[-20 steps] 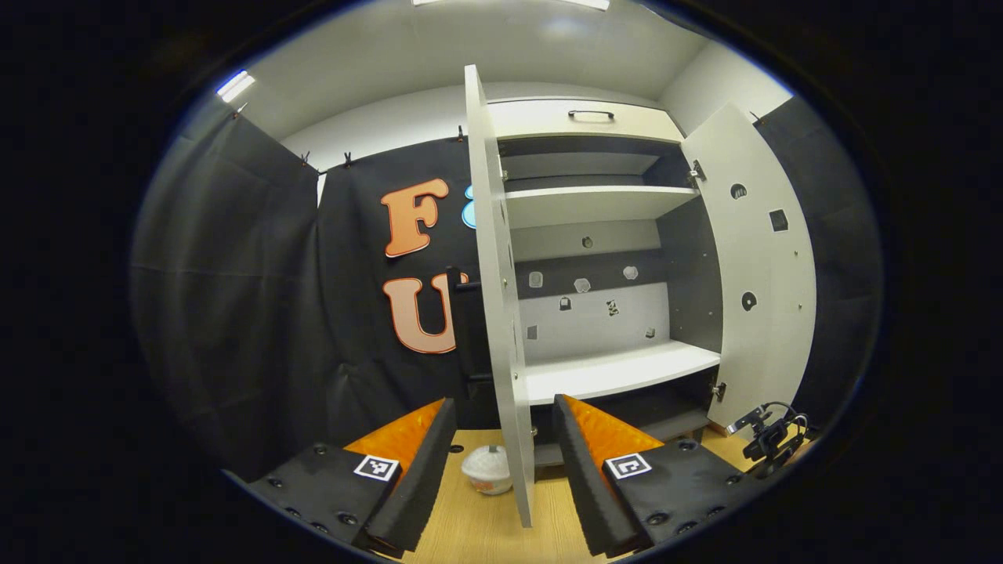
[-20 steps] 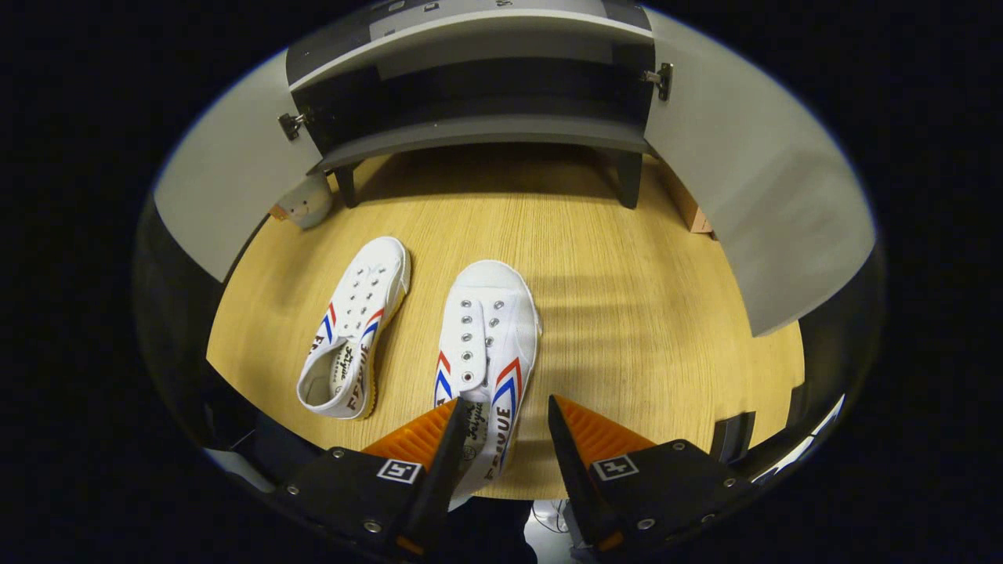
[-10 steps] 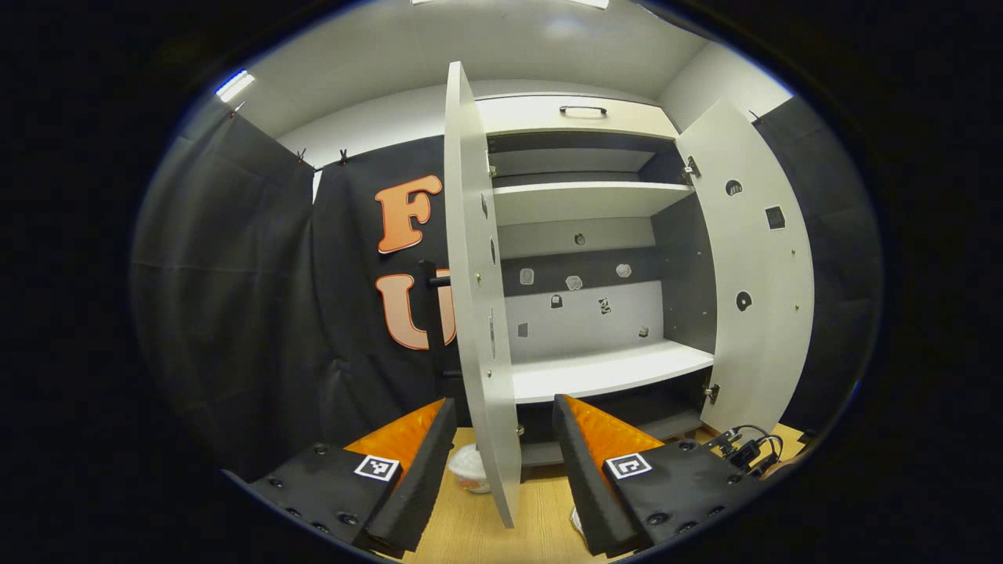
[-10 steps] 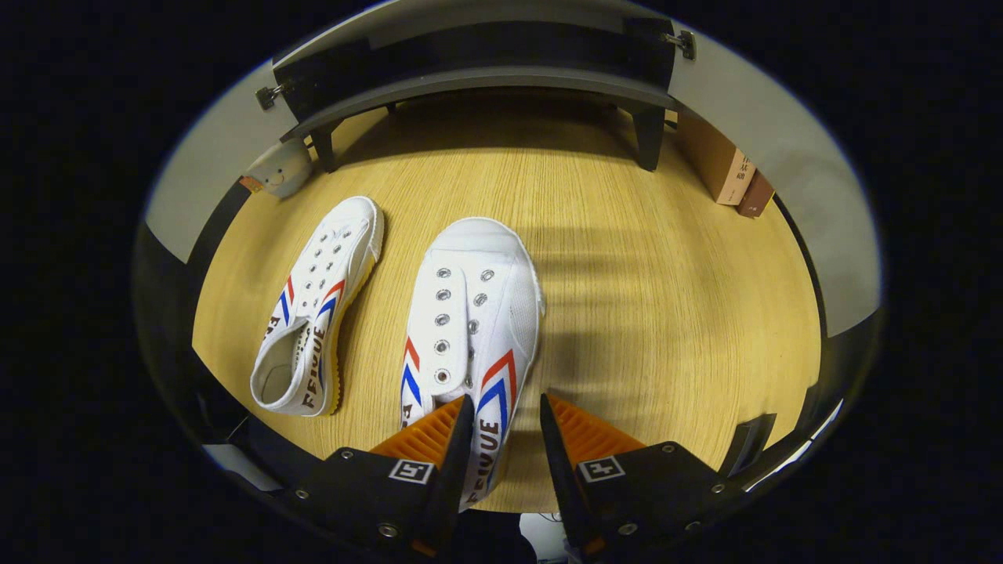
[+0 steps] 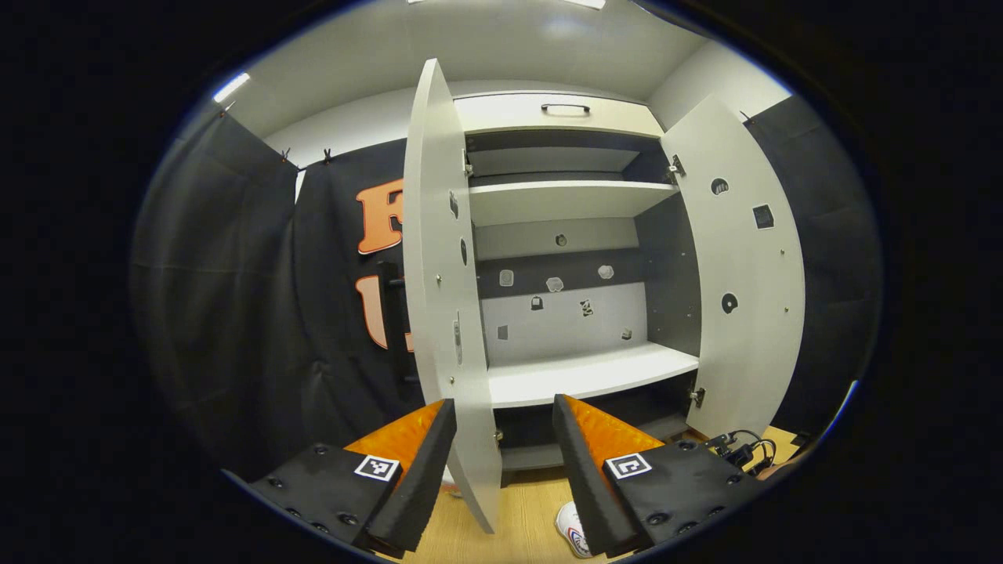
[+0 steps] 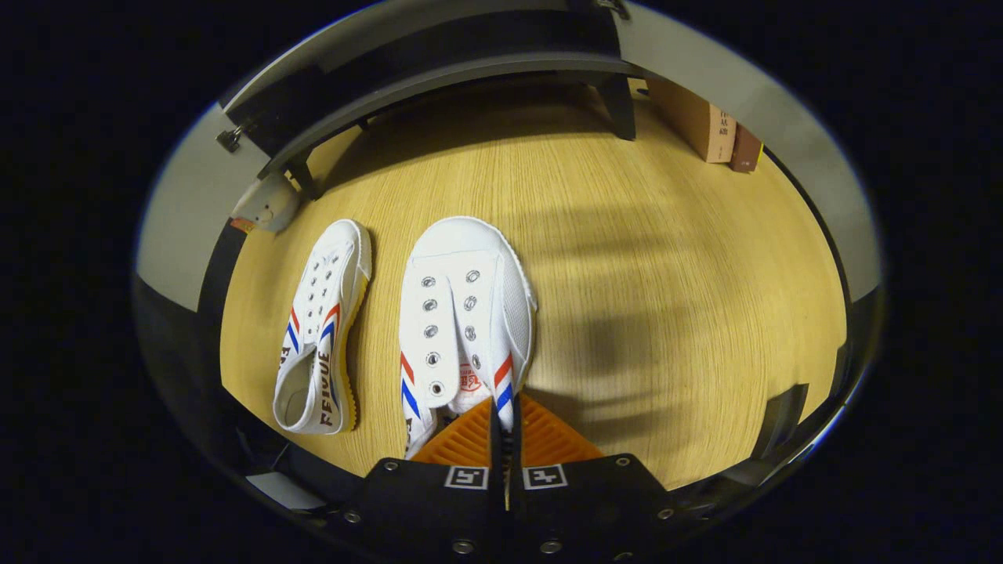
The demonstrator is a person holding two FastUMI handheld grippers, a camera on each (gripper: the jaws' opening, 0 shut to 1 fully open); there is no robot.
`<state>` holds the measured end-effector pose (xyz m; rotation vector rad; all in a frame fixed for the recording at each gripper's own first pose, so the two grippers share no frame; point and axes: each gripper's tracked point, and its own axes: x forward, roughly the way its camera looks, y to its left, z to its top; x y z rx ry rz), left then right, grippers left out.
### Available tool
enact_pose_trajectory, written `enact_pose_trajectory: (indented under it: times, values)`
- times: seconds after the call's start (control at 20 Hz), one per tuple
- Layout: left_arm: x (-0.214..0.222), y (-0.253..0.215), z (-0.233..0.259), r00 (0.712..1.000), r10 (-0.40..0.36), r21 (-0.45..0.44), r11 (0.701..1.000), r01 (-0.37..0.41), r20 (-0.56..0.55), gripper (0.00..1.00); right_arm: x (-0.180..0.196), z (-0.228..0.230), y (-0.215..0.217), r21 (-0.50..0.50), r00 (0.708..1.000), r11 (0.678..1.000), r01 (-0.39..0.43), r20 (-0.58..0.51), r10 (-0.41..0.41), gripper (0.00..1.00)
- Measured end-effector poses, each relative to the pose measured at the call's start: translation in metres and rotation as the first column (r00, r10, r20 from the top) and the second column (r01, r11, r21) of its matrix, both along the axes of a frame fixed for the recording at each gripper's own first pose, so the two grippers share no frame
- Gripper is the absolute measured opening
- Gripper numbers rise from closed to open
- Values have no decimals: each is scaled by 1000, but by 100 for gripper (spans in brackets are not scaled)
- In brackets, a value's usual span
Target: Grab one shoe with the right hand and put it into the shoe cabinet, grab the other shoe with the left hand and put it into the shoe cabinet; then close the right door with the right hand and the left door with the left hand.
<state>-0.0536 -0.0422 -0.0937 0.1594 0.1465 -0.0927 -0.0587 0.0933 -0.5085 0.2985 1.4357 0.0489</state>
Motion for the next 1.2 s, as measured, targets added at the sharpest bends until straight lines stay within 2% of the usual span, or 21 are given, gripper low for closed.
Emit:
enact_pose_trajectory:
  times: [0.25, 0.7, 1.2]
  values:
    - [2, -2, -6, 1000, -11, -10, 1000, 11, -18, 80, 3, 8, -3, -46, 999, 999, -25, 20, 25, 1]
    - [3, 0, -16, 999, -17, -16, 1000, 17, -42, 81, 12, 29, 0, -32, 998, 999, -10, 63, 12, 1]
    - [2, 3, -31, 997, -25, -38, 999, 23, -68, 81, 71, 121, -7, -46, 979, 999, 10, 204, -1, 1]
